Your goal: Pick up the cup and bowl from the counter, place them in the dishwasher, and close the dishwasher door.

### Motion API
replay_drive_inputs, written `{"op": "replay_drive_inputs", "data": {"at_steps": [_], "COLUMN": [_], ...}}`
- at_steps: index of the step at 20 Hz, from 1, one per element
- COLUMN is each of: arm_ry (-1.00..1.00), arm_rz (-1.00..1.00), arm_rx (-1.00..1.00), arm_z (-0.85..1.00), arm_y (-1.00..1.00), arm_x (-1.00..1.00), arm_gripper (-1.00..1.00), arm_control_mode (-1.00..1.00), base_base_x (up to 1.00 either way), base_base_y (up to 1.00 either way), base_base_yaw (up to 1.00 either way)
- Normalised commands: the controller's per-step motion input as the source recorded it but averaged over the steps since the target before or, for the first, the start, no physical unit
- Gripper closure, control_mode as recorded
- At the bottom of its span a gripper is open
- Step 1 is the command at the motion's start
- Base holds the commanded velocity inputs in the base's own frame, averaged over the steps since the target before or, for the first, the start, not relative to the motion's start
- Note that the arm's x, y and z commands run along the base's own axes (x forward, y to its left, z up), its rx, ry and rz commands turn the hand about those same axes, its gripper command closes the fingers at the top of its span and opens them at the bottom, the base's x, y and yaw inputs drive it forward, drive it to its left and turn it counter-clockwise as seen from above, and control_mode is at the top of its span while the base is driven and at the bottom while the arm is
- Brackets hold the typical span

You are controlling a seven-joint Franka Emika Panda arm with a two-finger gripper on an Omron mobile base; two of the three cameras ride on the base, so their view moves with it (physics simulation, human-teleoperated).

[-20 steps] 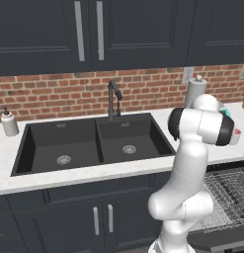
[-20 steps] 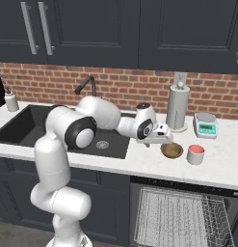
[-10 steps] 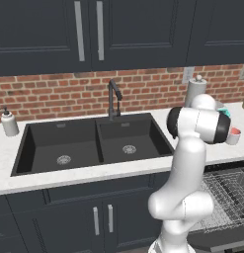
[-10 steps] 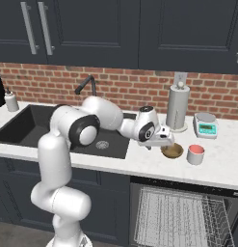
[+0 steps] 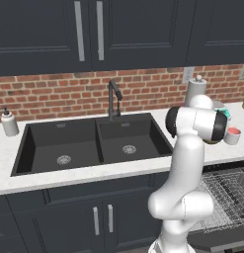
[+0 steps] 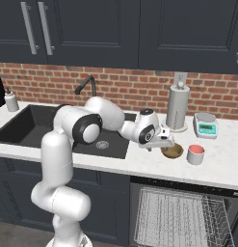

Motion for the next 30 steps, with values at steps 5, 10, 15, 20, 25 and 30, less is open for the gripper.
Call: {"op": "replay_drive_inputs", "data": {"at_steps": [5,10,15,20,25,30], "arm_ry": [0.01,0.04,0.06,0.05,0.05,0.02], "arm_rz": [0.05,0.01,0.00,0.01,0.03,0.03], "arm_rx": [0.00,0.00,0.00,0.00,0.00,0.00], "arm_z": [0.00,0.00,-0.04,-0.08,-0.13,-0.07], "arm_y": [-0.15,-0.17,-0.19,-0.09,-0.01,0.00], "arm_x": [0.18,0.02,0.00,0.02,0.07,0.08], "arm_gripper": [-1.00,-1.00,-1.00,-1.00,1.00,1.00], "arm_control_mode": [-1.00,-1.00,-1.00,-1.00,-1.00,-1.00], "base_base_x": [0.00,0.00,0.00,0.00,0.00,0.00], "base_base_y": [0.00,0.00,0.00,0.00,0.00,0.00], "base_base_yaw": [0.00,0.00,0.00,0.00,0.00,0.00]}}
